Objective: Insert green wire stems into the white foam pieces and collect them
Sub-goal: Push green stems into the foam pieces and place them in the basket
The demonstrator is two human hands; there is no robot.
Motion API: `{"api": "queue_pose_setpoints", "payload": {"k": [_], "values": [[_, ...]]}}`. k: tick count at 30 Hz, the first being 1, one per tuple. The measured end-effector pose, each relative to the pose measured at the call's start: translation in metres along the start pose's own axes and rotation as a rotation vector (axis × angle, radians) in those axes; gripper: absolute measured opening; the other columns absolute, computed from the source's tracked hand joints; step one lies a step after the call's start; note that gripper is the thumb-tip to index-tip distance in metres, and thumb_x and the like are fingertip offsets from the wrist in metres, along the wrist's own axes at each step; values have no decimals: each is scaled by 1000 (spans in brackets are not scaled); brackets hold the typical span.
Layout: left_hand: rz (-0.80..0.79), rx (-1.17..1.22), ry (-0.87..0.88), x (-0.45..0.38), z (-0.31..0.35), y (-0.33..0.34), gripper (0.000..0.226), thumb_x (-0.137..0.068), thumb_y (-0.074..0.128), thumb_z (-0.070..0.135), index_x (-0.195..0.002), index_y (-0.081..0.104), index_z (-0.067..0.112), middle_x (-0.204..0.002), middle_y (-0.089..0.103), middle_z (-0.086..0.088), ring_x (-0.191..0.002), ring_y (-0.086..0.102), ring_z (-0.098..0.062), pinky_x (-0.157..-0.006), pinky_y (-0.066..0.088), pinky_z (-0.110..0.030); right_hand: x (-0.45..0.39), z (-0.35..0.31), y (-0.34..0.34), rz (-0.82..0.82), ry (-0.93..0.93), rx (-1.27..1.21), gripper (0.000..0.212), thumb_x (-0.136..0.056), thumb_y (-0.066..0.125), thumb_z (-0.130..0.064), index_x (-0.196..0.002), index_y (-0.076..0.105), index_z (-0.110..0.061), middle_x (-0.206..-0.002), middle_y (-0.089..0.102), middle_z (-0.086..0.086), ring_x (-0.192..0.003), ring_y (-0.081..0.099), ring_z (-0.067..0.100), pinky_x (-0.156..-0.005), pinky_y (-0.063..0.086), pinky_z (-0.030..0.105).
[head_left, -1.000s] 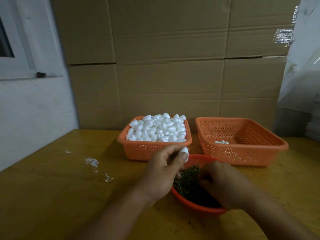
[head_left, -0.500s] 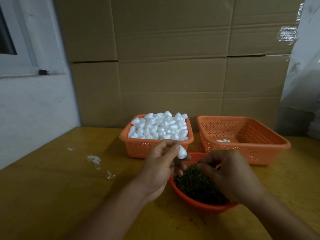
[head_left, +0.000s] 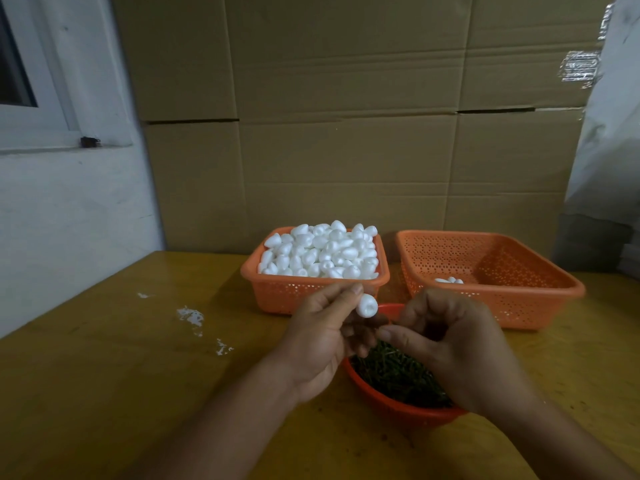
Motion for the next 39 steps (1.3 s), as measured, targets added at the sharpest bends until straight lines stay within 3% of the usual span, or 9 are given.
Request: {"api": "queue_pose_setpoints", "payload": {"k": [3,6,9,24,28,34,39], "values": [[-18,-3,-10,1,0,0,28,-83,64,39,-93,71,14,-75,62,-9,-58,56,-16,-48,43,-24,2,-8,2,-41,-43,-92,3,-77,79,-27,-76,76,-27,-72,75,-7,-65,70,6,-58,53,17],[-11,-9,-15,1,1,0,30,-85,62,41,-91,68,13,-71,60,-7,-54,52,-14,-45,39,-23,3,-11,2,-51,-58,-101,16,-83,77,-8,-88,81,-23,-81,78,-11,-77,75,6,-70,56,17],[8,-17,-37,1,1,-1,32,-86,62,44,-91,66,13,-68,61,-6,-51,51,-12,-43,37,-21,3,-9,3,23,-33,-85,26,-83,76,1,-86,80,-25,-78,77,-14,-70,73,4,-64,54,14],[-28,-63,20,2,-1,1,22,-86,65,43,-80,73,23,-68,63,-2,-51,51,-10,-43,38,-20,7,-13,4,67,-62,182,17,-85,77,-13,-90,78,-29,-77,73,-24,-66,68,2,-59,48,12],[-18,-87,57,2,-1,1,23,-84,67,43,-82,71,20,-67,62,-2,-50,50,-11,-43,37,-20,8,-15,6,72,-58,231,13,-84,78,-20,-92,78,-31,-75,73,-23,-62,68,4,-59,52,25],[9,-140,111,1,-2,0,29,-79,72,42,-85,69,13,-69,61,-5,-52,50,-12,-43,38,-20,8,-14,6,95,-47,277,6,-82,79,-25,-83,77,-31,-67,72,-16,-57,66,5,-55,51,32],[9,-153,120,0,-2,-1,28,-79,74,42,-82,70,14,-68,62,-7,-52,50,-12,-44,38,-20,9,-14,7,110,-64,300,7,-83,78,-27,-78,74,-31,-57,65,-15,-47,59,9,-42,42,20]]}}
Point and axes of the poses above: each hand's wrist, its own x-axis away from the middle knuckle, its own y-axis out of the palm, z = x × y, the point moved 2 cm from there along -x, towards the middle knuckle
